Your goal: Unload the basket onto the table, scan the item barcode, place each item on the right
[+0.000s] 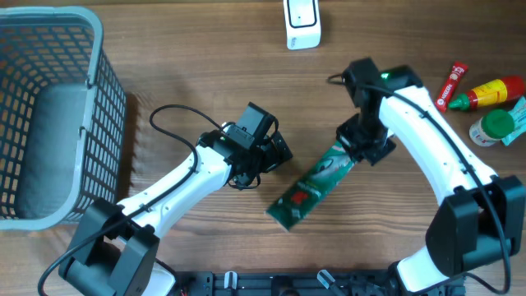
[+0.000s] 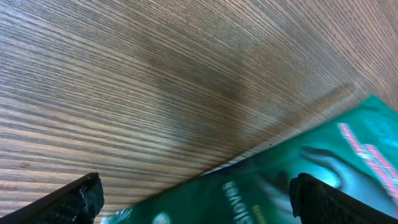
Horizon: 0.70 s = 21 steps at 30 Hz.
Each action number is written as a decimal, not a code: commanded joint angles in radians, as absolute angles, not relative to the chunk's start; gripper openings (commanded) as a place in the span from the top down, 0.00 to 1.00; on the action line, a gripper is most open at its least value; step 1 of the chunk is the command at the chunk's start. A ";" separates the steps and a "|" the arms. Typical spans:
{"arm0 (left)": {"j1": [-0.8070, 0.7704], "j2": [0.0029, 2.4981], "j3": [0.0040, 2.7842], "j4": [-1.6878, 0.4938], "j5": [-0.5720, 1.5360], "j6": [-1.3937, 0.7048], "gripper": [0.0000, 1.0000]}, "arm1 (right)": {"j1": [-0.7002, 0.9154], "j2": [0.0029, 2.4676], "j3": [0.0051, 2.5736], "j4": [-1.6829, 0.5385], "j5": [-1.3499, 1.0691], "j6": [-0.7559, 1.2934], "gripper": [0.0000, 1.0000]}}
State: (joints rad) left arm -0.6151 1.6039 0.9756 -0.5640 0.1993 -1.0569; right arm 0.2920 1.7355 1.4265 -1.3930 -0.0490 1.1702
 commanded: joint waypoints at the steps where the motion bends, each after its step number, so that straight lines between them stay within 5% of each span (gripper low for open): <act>1: -0.610 1.614 0.974 -0.565 0.168 -1.052 0.00 | 0.294 1.737 1.544 -1.459 -0.031 1.177 0.95; 12: -0.608 1.614 0.974 -0.564 0.165 -1.051 0.00 | 0.294 1.737 1.571 -1.524 0.080 1.346 0.95; 17: -0.623 1.568 0.976 -0.600 0.235 -0.606 0.00 | 0.294 1.739 1.570 -1.520 0.116 1.346 0.95; 21: -0.657 1.454 0.976 -0.636 0.235 -0.445 0.00 | 0.290 1.752 1.570 -1.515 0.116 1.345 0.96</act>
